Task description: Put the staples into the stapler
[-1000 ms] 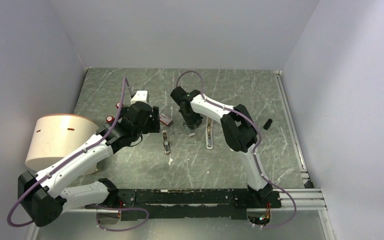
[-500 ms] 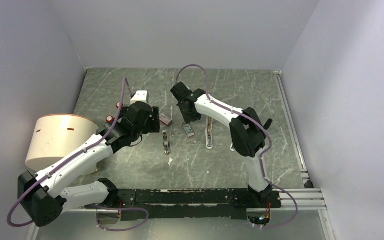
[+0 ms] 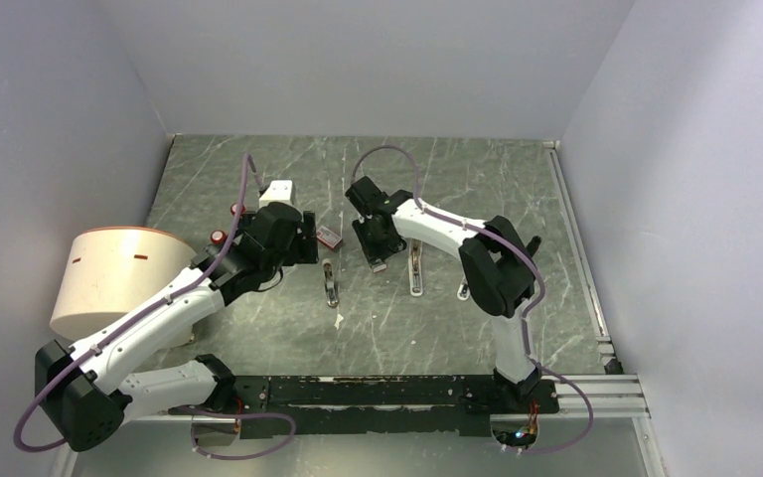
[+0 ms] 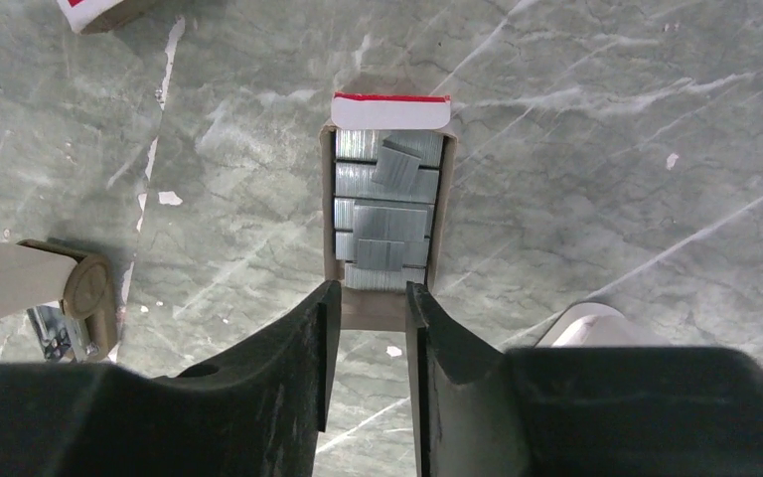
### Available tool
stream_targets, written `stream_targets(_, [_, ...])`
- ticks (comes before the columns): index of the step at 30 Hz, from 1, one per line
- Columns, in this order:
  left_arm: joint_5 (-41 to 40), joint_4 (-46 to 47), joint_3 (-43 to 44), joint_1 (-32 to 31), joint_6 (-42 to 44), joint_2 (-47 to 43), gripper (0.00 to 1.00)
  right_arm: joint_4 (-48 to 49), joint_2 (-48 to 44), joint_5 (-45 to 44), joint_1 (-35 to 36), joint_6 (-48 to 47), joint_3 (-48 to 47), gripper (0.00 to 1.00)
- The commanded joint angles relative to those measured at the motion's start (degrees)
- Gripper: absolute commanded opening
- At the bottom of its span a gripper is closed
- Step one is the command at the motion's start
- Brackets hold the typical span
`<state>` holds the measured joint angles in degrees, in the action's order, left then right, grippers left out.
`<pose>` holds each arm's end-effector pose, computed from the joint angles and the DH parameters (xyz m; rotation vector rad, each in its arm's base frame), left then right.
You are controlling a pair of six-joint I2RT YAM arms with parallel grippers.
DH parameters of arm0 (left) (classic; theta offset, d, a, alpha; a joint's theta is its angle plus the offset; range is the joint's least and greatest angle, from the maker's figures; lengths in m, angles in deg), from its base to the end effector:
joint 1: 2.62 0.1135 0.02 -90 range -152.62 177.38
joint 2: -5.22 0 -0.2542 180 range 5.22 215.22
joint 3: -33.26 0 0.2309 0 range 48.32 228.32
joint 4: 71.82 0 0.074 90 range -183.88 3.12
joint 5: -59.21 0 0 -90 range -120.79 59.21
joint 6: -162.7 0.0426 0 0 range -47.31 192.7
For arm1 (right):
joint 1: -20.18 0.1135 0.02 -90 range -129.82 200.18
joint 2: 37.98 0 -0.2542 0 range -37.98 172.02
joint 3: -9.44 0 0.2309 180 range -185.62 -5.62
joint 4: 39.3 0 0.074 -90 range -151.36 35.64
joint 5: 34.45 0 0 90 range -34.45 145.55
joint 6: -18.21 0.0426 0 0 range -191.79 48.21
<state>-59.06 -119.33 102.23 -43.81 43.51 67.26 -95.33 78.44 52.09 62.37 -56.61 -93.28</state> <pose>0.1749 -0.1262 0.2933 -0.0233 2.1836 -0.1288 0.2965 0.2653 0.1772 -0.6387 2.7241 0.1659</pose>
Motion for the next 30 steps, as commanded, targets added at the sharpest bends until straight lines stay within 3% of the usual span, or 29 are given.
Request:
stream_targets(1, [-0.8, 1.0, 0.2, 0.2, 0.1, 0.5, 0.92, 1.5, 1.0, 0.6, 0.4, -0.5, -0.5, 0.33])
stream_targets(20, [-1.2, 0.9, 0.3, 0.3, 0.2, 1.3, 0.92, 1.6, 4.2, -2.9, 0.8, -0.4, -2.2, 0.35])
stream_targets(30, [-1.1, 1.0, 0.2, 0.2, 0.0, 1.3, 0.92, 2.2, 2.5, -3.2, 0.8, -0.7, -1.7, 0.27])
